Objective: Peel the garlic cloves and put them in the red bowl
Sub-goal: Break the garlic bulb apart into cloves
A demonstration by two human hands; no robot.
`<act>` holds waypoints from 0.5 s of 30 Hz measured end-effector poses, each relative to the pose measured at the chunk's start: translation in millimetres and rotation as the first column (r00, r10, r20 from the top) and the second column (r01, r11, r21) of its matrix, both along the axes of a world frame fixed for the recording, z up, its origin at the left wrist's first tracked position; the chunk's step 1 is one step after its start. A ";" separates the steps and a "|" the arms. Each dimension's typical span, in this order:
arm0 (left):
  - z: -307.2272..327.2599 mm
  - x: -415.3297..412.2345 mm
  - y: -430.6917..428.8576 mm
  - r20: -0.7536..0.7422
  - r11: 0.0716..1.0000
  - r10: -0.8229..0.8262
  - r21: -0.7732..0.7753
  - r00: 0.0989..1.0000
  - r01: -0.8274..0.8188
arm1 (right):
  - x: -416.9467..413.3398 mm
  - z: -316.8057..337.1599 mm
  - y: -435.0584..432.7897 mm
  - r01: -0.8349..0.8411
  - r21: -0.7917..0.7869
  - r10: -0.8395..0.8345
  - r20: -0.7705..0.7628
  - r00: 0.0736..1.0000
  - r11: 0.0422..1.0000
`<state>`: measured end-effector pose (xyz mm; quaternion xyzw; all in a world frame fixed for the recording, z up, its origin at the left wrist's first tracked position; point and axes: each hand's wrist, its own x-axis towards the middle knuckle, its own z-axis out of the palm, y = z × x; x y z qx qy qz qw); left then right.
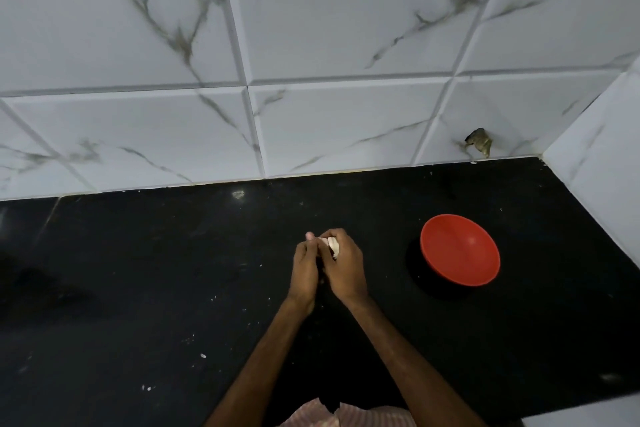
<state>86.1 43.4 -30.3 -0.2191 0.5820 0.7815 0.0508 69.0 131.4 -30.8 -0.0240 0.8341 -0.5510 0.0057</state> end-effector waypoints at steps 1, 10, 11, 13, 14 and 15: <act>1.3 0.6 -0.3 -0.007 1.000 0.003 0.025 1.000 -0.003 | 0.4 0.3 -0.7 -0.022 0.057 0.022 0.002 1.000 0.998; -2.3 0.8 18.3 -0.077 0.968 0.162 -0.181 0.984 -0.173 | -14.8 0.7 6.0 -0.176 0.236 0.181 0.002 0.984 0.956; -2.1 0.4 22.0 -0.080 0.954 0.185 -0.226 0.979 -0.199 | -15.9 -1.9 8.1 -0.193 0.201 0.192 0.027 0.981 0.960; -3.6 0.3 28.9 -0.091 0.920 0.212 -0.316 0.973 -0.230 | -16.4 -4.2 13.3 -0.205 0.087 0.197 0.097 0.976 0.975; -3.4 -0.8 32.8 -0.092 0.902 0.207 -0.368 0.974 -0.226 | -16.6 -5.0 16.4 -0.192 -0.006 0.191 0.127 0.973 0.981; -1.8 -1.5 36.8 -0.087 0.885 0.194 -0.414 0.977 -0.213 | -16.2 -7.4 20.6 -0.178 -0.077 0.188 0.150 0.971 0.981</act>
